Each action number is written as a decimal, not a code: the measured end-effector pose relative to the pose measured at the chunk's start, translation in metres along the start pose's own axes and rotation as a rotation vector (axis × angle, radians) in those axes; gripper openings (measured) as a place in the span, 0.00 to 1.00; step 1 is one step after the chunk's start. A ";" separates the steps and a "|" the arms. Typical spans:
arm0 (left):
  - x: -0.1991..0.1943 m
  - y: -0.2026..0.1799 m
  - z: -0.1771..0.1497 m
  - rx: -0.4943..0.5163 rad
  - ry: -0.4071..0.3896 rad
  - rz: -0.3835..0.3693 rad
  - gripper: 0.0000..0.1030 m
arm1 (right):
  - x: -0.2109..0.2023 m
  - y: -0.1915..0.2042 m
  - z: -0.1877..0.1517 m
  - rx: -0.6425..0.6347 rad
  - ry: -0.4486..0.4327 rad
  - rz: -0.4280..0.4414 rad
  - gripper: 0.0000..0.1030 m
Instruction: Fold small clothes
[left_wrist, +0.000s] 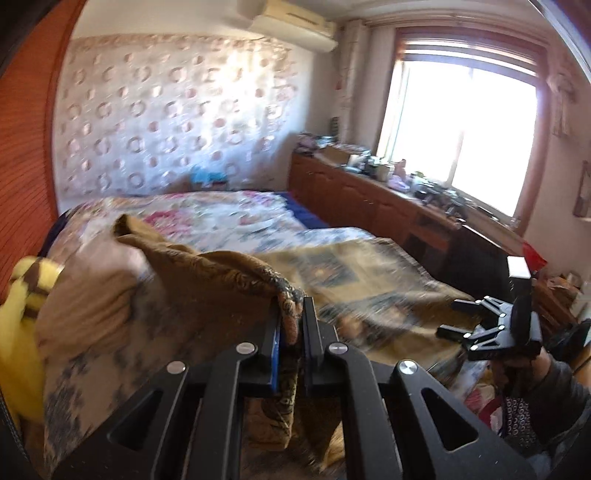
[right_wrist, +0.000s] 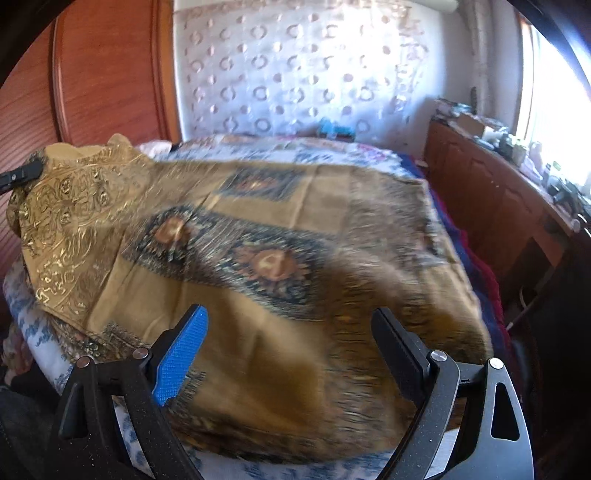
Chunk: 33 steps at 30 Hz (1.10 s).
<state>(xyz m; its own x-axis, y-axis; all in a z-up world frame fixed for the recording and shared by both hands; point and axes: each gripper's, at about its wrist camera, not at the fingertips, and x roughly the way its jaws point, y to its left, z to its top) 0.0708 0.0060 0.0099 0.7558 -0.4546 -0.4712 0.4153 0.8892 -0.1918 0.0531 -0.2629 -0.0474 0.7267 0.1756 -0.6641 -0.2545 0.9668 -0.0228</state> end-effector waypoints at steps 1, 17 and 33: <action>0.004 -0.008 0.007 0.015 -0.002 -0.015 0.05 | -0.003 -0.005 -0.001 0.008 -0.014 -0.013 0.89; 0.096 -0.155 0.091 0.229 0.045 -0.259 0.05 | -0.033 -0.060 -0.025 0.049 -0.073 -0.055 0.79; 0.125 -0.170 0.069 0.287 0.170 -0.187 0.28 | -0.046 -0.096 -0.037 0.161 -0.073 -0.009 0.79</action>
<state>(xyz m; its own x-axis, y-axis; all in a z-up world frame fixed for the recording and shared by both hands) 0.1294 -0.2052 0.0434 0.5689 -0.5714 -0.5915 0.6811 0.7305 -0.0505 0.0207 -0.3701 -0.0421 0.7745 0.1738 -0.6082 -0.1464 0.9847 0.0949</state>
